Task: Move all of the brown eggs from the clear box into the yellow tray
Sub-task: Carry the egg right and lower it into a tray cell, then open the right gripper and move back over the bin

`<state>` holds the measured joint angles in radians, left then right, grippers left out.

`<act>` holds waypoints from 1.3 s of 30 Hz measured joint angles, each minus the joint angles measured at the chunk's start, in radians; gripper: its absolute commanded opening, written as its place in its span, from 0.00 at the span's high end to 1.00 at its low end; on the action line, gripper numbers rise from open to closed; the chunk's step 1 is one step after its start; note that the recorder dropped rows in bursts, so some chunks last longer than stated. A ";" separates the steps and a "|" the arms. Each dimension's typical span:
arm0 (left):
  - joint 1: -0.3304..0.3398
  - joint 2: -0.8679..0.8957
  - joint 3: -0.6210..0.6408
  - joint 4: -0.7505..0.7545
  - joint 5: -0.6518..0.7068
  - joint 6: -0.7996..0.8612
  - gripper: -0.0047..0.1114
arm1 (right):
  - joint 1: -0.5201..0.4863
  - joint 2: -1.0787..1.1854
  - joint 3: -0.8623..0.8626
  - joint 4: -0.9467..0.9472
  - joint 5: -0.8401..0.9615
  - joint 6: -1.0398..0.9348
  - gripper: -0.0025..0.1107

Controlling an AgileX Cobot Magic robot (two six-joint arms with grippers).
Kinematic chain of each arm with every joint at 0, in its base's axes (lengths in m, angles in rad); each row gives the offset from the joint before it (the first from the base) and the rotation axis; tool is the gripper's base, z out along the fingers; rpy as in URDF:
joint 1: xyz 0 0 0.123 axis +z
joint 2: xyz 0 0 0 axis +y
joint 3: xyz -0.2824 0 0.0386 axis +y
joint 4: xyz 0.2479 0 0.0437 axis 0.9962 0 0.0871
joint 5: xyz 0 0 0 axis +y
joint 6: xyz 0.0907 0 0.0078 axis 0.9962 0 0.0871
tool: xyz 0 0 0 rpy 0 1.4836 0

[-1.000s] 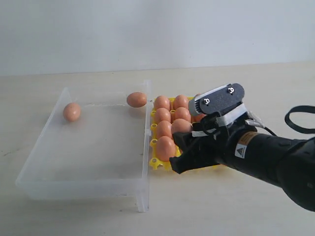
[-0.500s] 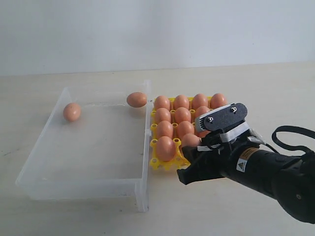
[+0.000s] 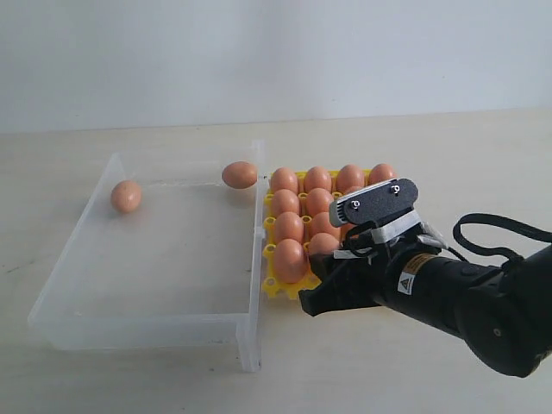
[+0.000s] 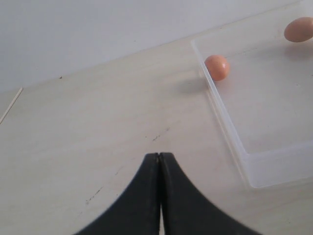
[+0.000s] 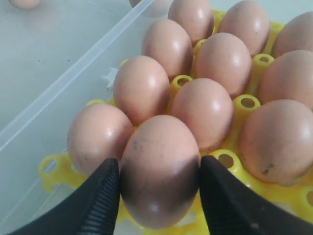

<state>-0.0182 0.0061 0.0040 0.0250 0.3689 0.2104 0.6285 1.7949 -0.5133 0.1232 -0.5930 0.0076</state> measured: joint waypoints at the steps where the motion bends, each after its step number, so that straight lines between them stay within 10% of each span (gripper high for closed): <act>1: 0.000 0.000 0.000 0.000 0.000 0.000 0.96 | 0.000 0.001 0.000 0.000 0.003 0.000 0.89; 10: 0.000 0.000 0.000 0.000 0.000 0.000 0.96 | 0.000 0.001 0.000 0.006 0.021 0.002 0.44; 33: 0.000 0.000 0.000 0.000 0.000 0.000 0.96 | -0.004 -0.146 0.000 0.109 0.084 -0.050 0.45; 39: 0.000 0.000 0.000 0.000 0.000 0.000 0.96 | -0.004 -0.299 -0.138 0.100 0.433 -0.008 0.48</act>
<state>-0.0182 0.0061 0.0040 0.0250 0.3689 0.2104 0.6247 1.4963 -0.6510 0.2233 -0.1602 0.0000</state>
